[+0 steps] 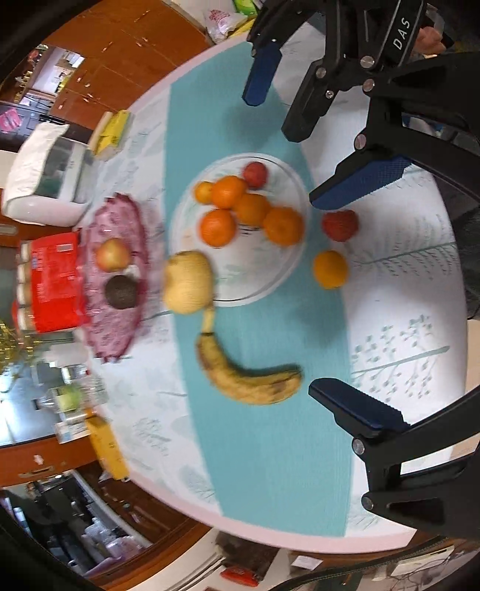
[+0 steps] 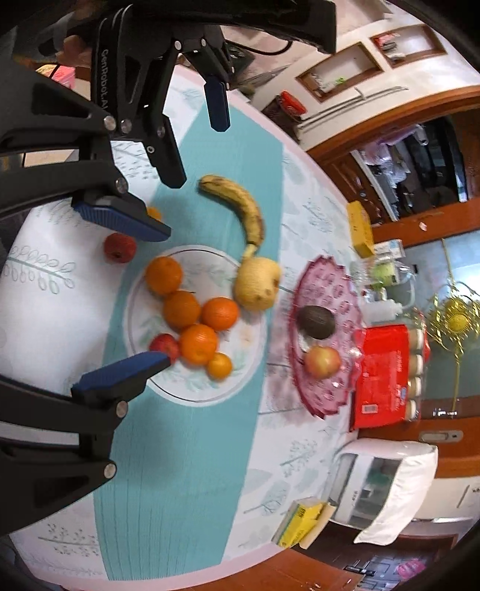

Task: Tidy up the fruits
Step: 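Grasp the red lychee with the right tool while the left tool grasps the orange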

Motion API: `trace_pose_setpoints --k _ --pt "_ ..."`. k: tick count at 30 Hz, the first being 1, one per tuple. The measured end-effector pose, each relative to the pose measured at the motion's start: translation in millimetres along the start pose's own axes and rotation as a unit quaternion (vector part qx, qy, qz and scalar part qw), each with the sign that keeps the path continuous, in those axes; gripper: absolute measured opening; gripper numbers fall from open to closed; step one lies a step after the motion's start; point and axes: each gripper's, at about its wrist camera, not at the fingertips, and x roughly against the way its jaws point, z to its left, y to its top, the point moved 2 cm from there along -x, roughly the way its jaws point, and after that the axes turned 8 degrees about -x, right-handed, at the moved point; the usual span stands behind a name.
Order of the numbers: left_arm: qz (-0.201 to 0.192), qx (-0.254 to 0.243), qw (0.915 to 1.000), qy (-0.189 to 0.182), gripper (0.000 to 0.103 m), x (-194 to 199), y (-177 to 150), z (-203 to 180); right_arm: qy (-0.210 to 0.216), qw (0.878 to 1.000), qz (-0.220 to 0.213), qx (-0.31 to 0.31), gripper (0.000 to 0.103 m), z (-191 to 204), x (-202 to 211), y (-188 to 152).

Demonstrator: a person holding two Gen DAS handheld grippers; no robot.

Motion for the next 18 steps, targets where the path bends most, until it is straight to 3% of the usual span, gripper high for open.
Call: trace_pose_setpoints --k 10,18 --pt "0.037 0.021 0.9989 -0.020 0.092 -39 -34 10 0.014 0.998 0.047 0.024 0.062 11 -35 -34" --pt "0.047 0.024 0.9984 -0.021 0.077 -48 -40 19 0.031 0.996 0.080 0.038 0.062 23 -63 -43"
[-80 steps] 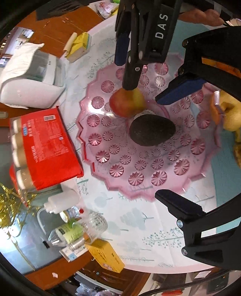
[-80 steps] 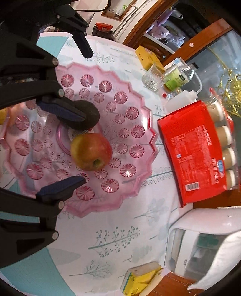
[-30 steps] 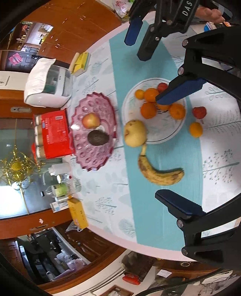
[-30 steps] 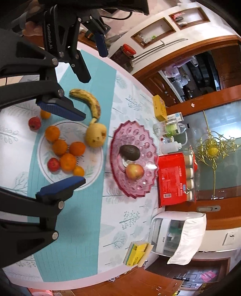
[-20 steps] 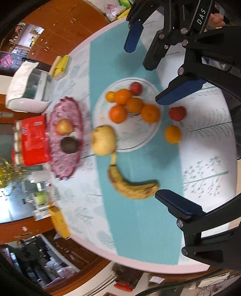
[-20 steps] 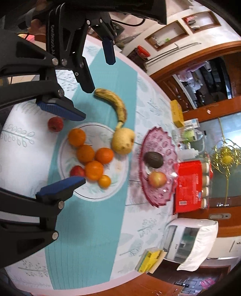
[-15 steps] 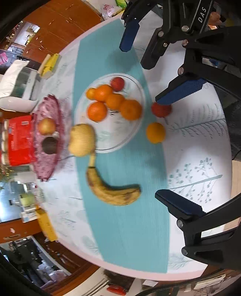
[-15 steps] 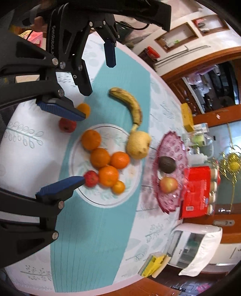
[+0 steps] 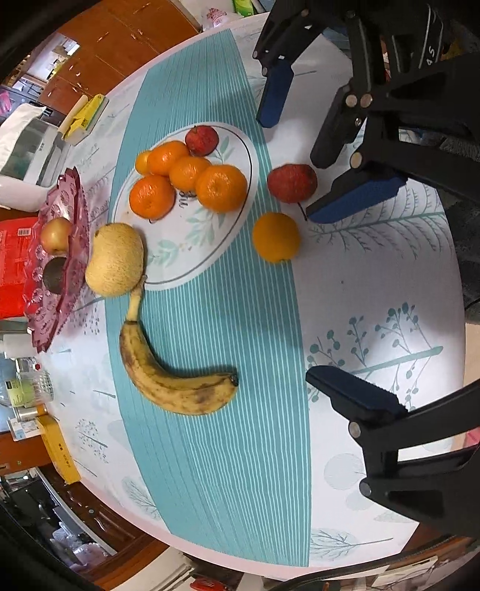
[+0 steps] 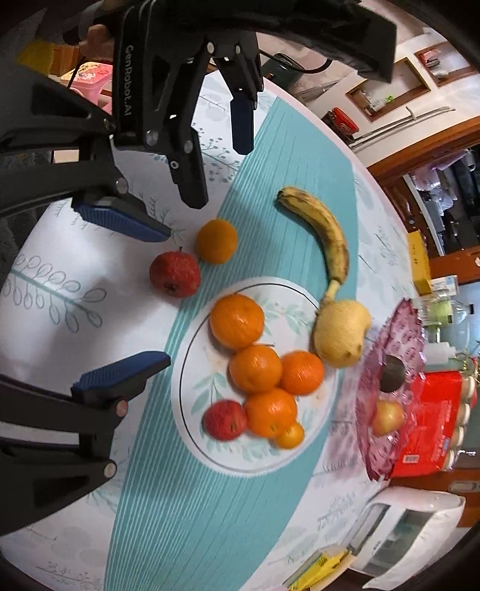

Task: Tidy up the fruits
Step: 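Grasp the red lychee with the right tool while the left tool grasps the orange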

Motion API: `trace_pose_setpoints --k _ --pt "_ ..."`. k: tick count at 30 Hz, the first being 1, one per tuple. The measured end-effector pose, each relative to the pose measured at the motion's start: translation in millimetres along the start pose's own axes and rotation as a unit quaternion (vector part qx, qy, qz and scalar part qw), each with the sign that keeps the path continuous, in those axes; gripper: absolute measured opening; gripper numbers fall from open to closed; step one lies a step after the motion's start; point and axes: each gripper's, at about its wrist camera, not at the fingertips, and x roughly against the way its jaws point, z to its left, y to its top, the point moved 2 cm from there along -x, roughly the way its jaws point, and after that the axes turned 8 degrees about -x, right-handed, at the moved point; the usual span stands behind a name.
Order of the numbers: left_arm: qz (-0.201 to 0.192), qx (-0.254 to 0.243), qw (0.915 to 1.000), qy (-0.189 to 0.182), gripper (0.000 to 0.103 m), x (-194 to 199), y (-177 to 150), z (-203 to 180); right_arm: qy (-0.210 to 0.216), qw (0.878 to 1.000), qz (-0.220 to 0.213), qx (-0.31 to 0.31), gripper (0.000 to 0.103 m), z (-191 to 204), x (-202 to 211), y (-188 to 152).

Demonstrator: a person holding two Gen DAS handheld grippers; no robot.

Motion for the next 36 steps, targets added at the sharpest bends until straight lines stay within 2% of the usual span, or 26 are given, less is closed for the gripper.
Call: trace_pose_setpoints --k 4,8,12,14,20,26,32,36 --pt "0.002 0.012 0.9999 -0.003 0.077 -1 -3 9 0.003 1.000 0.014 0.002 0.060 2 -13 1" --pt "0.004 0.015 0.9999 0.000 0.077 -3 -3 13 0.009 1.000 0.030 0.004 0.046 4 -25 1" --pt "0.004 0.010 0.9999 0.000 0.077 -4 0 10 0.014 0.999 0.029 0.006 0.041 6 -32 2" --pt "0.003 0.004 1.0000 -0.002 0.077 -5 2 7 0.020 0.999 0.030 0.010 0.034 6 -33 3" --pt "0.003 -0.007 0.9999 -0.012 0.076 -9 9 -3 0.019 0.999 0.028 -0.002 0.033 -2 -30 3" --pt "0.014 -0.021 0.9991 -0.033 0.064 -21 18 -20 0.006 1.000 0.020 -0.014 0.033 -16 -20 0" --pt "0.024 -0.033 0.9981 -0.048 0.043 -33 25 -36 -0.002 0.999 0.016 -0.032 0.033 -30 -14 -3" --pt "0.027 -0.039 0.9980 -0.042 0.037 -36 28 -42 -0.005 0.999 0.014 -0.039 0.033 -36 -11 -4"
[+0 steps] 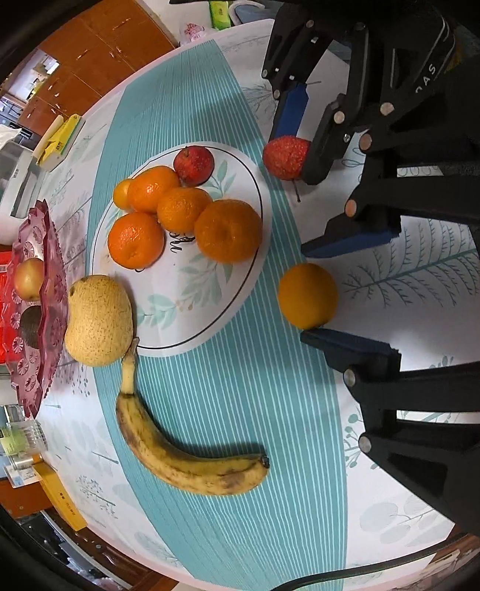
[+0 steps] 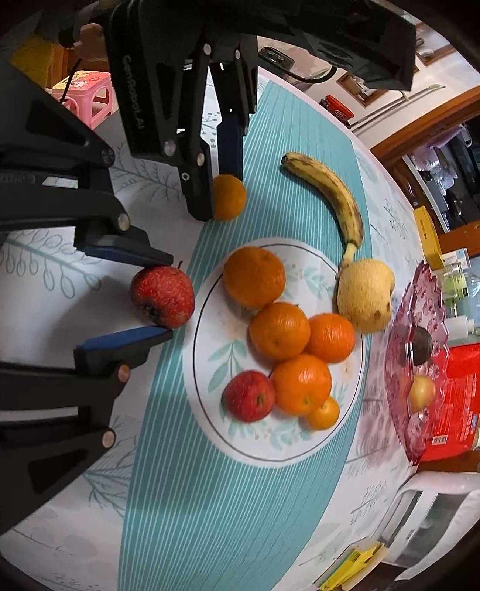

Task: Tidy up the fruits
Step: 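Grasp the red lychee with the right tool while the left tool grasps the orange, then carry the orange and lychee to the pink bowl with both tools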

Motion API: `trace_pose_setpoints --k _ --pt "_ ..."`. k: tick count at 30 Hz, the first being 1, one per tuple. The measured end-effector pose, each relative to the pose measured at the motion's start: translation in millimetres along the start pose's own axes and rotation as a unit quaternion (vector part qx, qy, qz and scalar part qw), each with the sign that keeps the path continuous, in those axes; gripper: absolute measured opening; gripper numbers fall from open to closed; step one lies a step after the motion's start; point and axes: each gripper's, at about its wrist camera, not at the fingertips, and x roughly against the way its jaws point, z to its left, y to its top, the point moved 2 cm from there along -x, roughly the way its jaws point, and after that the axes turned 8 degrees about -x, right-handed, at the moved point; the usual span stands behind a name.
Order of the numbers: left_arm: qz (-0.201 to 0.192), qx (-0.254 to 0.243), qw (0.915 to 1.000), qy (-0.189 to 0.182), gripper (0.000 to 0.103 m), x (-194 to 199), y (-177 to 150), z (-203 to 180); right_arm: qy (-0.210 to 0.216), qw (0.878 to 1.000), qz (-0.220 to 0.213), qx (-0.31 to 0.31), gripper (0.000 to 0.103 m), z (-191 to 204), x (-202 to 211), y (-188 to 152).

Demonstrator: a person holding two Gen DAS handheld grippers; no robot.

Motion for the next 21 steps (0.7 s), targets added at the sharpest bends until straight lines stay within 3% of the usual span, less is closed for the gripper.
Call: trace_pose_setpoints --k 21 --pt "-0.004 0.003 0.9999 0.014 0.034 11 6 2 0.003 1.000 -0.019 0.006 0.033 1 19 10"
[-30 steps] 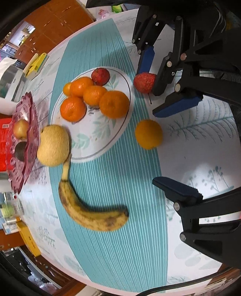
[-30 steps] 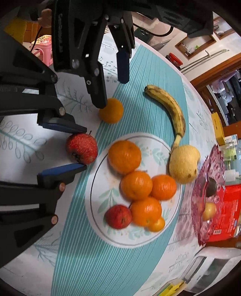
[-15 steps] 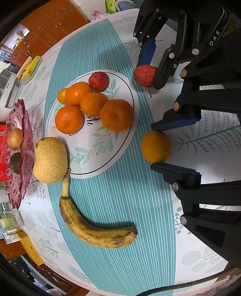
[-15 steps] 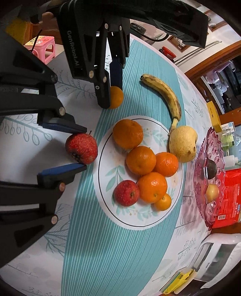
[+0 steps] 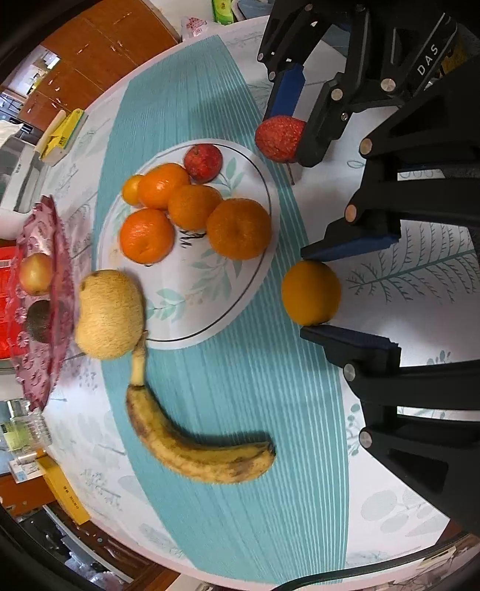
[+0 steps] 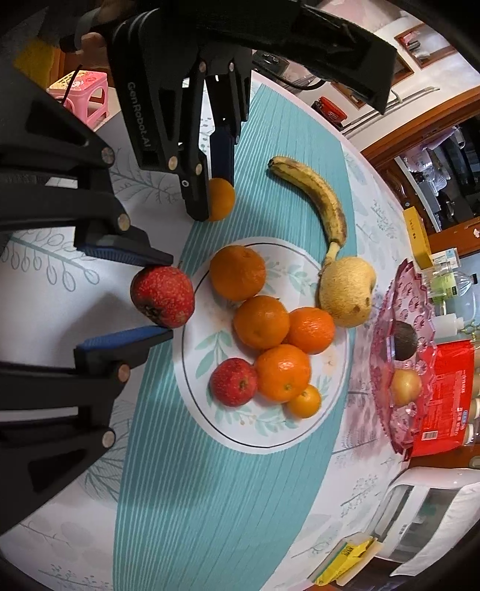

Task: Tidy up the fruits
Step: 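Carry the orange and lychee to the pink bowl with both tools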

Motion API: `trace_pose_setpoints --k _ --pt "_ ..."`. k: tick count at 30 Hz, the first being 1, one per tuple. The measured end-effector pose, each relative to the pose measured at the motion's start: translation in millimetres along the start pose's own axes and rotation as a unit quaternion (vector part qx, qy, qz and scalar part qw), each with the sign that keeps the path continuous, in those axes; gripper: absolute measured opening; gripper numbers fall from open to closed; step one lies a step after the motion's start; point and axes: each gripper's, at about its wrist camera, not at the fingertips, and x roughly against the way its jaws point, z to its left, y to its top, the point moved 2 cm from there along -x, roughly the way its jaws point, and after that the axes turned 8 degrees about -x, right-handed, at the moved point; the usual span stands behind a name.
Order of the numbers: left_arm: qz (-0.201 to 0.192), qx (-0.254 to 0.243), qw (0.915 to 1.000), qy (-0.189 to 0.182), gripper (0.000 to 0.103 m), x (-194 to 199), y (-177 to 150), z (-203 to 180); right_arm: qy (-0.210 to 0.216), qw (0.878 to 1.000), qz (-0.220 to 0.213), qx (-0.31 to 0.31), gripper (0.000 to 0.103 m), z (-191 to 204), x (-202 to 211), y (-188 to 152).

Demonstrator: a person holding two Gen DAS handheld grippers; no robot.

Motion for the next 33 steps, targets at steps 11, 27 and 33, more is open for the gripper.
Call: trace_pose_setpoints --k 11,27,33 --pt "-0.071 -0.023 0.9969 0.023 0.034 75 42 3 0.013 0.998 -0.060 0.010 0.033 12 52 41" --pt "-0.177 -0.076 0.9778 0.083 0.034 194 137 27 0.014 0.989 -0.147 -0.009 0.033 19 135 140" --pt "-0.197 -0.090 0.9703 0.108 0.034 216 185 46 -0.005 0.982 -0.189 -0.026 0.033 15 169 201"
